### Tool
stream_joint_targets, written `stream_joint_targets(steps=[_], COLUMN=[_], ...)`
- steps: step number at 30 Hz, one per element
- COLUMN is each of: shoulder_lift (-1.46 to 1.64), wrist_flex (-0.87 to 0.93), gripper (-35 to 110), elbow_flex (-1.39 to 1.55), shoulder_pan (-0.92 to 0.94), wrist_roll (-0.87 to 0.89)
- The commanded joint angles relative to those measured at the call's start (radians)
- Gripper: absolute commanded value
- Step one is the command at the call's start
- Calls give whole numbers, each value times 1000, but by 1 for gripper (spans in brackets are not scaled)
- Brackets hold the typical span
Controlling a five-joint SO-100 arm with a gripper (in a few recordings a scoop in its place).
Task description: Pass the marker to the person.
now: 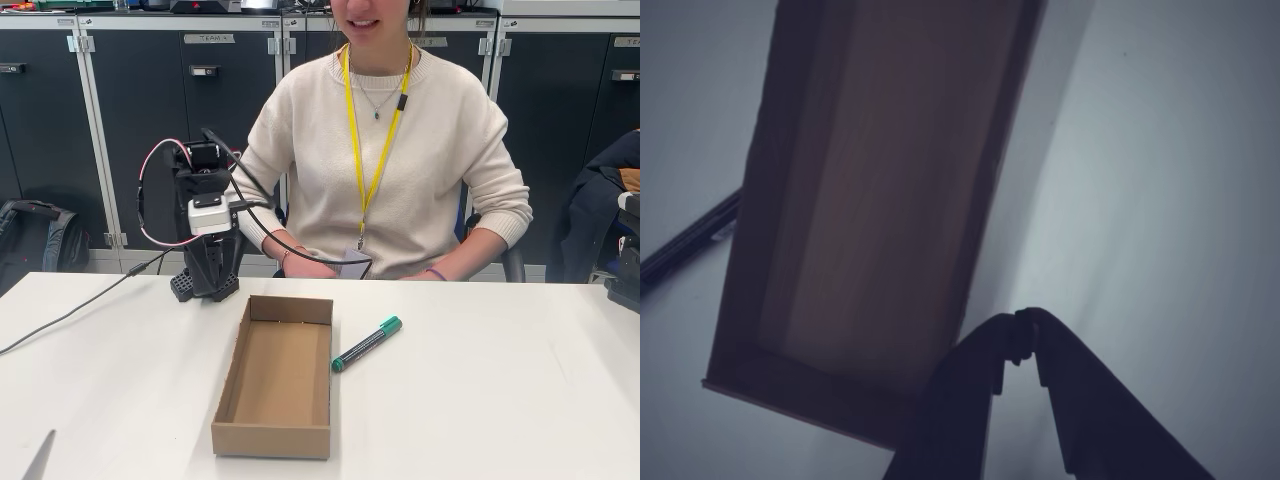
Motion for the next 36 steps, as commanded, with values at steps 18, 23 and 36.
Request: stream_joint_targets(steps=[18, 23, 36], shoulder_lift=[-595, -634, -678], wrist_flex=[-204, -324, -437], gripper=[-5, -5, -5], elbow_flex=[-439, -368, -209], shoulder_pan=[-503, -456, -305], wrist_roll=[347, 561, 922])
